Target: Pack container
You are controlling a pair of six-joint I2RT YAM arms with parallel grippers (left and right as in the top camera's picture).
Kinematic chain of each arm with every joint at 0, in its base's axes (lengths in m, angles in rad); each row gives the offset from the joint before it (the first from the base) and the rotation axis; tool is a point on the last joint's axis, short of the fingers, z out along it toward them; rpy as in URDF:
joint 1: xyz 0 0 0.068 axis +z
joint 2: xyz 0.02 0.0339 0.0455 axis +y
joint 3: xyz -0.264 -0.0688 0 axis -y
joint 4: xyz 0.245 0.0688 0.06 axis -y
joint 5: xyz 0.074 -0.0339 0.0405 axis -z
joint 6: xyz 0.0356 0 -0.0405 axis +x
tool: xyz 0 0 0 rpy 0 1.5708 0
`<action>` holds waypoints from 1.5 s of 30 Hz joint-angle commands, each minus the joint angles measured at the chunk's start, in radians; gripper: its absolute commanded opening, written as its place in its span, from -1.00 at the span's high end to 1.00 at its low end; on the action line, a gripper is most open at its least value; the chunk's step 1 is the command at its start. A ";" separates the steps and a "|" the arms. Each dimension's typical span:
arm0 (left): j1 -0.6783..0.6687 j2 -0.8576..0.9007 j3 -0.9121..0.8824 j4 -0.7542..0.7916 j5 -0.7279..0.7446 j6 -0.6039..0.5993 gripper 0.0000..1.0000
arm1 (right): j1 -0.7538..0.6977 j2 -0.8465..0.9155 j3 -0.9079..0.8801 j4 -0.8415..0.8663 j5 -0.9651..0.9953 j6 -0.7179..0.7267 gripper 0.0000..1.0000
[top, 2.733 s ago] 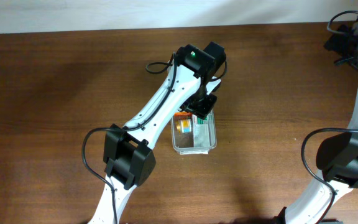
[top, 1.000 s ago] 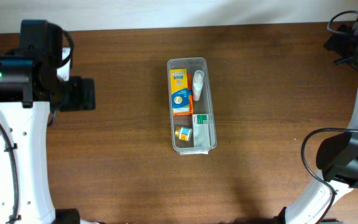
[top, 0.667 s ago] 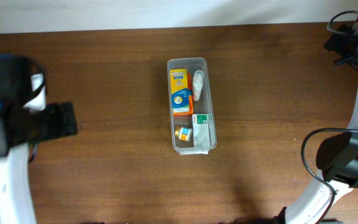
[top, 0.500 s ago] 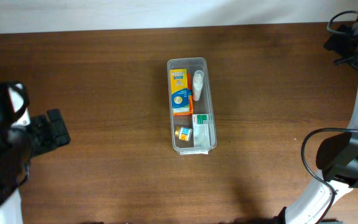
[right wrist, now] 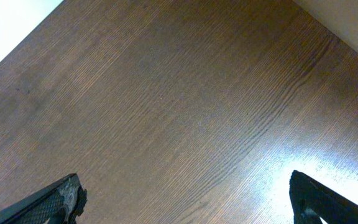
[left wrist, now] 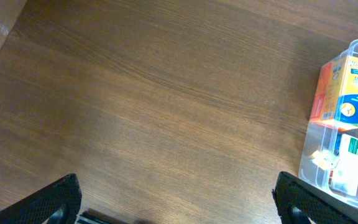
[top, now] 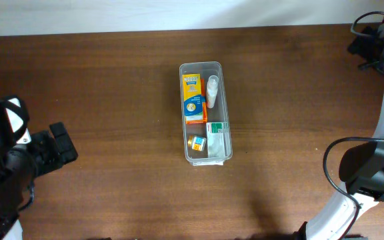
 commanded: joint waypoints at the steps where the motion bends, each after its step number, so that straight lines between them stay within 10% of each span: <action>1: 0.006 -0.006 -0.012 0.021 0.035 -0.009 -0.99 | 0.004 0.003 -0.002 0.002 0.012 0.000 -0.97; 10: 0.005 -0.029 -0.117 0.205 0.108 -0.008 -0.99 | 0.004 0.003 -0.002 0.002 0.012 0.000 -0.97; 34: -0.093 -0.800 -1.552 1.580 0.105 0.074 -0.99 | 0.004 0.003 -0.002 0.002 0.013 0.000 -0.97; 45: -0.093 -1.007 -1.747 1.704 0.105 0.074 -0.99 | 0.004 0.003 -0.002 0.002 0.012 0.000 -0.97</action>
